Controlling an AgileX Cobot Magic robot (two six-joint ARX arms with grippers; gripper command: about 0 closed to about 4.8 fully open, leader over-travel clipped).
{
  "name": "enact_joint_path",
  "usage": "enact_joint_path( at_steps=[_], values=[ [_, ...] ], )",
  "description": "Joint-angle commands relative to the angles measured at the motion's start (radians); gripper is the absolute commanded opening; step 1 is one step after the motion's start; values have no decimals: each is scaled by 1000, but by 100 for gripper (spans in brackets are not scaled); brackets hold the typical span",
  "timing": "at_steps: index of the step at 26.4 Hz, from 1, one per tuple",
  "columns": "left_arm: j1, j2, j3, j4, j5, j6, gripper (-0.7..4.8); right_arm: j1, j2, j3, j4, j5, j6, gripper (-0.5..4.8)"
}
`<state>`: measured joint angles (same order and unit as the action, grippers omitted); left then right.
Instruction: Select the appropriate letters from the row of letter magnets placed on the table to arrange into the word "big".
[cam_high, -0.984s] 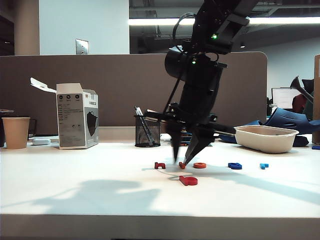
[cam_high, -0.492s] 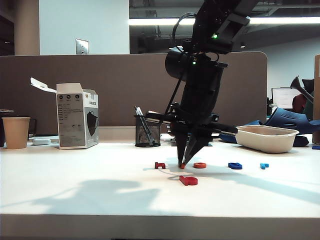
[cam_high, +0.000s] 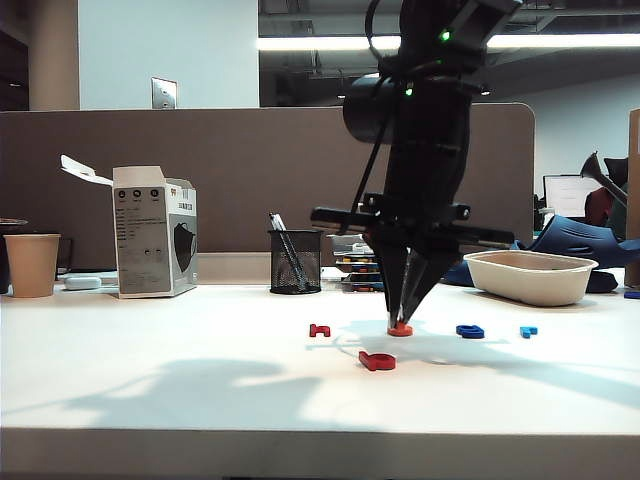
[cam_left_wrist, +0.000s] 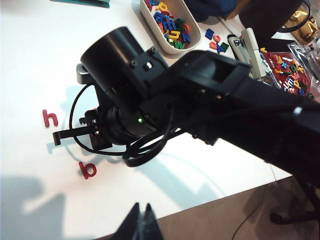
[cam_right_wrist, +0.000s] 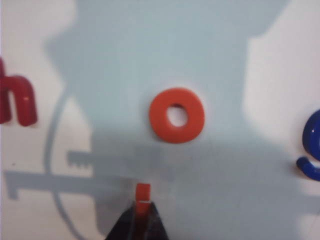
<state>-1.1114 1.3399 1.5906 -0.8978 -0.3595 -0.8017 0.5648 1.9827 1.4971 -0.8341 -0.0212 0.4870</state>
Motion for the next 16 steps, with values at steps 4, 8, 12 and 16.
enact_joint_path(
  at_steps=[4, 8, 12, 16],
  values=[
    [-2, -3, 2, 10, -3, 1, -5, 17, -3, -13, -96, 24, -21, -8],
    [-2, -4, 2, 10, -3, 1, -5, 27, -6, -25, -117, 30, -24, -8],
    [-2, -4, 2, 9, -3, 1, -5, 43, -6, -27, -132, 48, -24, -8],
    [-2, -3, 2, 10, -3, 1, -5, 62, -6, -29, -140, 53, -24, -8]
  ],
)
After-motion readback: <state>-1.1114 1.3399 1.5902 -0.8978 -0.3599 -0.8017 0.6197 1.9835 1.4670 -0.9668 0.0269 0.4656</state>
